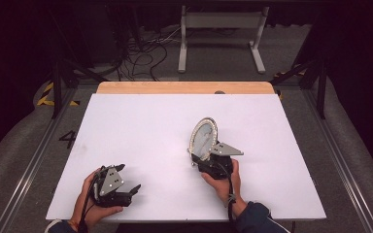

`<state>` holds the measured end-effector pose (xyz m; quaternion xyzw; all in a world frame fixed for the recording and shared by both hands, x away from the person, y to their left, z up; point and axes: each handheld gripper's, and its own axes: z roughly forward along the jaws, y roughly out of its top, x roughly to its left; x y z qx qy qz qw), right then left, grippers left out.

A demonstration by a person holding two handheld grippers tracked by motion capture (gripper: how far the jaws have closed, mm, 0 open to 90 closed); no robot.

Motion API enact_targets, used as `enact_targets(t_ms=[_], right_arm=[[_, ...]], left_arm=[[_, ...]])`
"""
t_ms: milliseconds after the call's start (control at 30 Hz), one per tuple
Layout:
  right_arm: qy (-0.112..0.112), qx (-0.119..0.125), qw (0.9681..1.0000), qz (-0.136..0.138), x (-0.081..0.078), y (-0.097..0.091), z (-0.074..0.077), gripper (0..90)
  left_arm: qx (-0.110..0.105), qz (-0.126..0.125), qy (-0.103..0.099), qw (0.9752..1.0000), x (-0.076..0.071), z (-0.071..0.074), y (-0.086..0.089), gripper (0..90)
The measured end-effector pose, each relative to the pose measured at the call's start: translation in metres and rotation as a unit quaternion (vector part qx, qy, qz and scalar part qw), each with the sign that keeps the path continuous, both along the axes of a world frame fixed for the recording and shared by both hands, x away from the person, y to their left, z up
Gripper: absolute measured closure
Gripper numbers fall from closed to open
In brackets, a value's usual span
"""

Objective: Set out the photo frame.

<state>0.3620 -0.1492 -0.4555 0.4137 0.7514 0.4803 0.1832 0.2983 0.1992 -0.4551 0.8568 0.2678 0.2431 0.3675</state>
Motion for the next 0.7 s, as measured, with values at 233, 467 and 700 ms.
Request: enact_targets(t_ms=[233, 467, 700], right_arm=[[0.001, -0.003, 1.0, 0.003, 0.001, 0.0, 0.0, 65.1], [0.017, -0.005, 0.9995, 0.026, 0.005, -0.004, 0.002, 69.9], [0.031, 0.007, 0.9983, 0.049, 0.006, -0.01, 0.002, 73.7]], left_arm=[[0.0, -0.005, 0.007, 1.0, 0.002, -0.002, -0.003, 16.8], [0.0, -0.004, 0.013, 0.9999, 0.005, -0.004, -0.001, 16.7], [-0.005, -0.004, 0.011, 0.9999, 0.004, -0.004, -0.002, 17.0]])
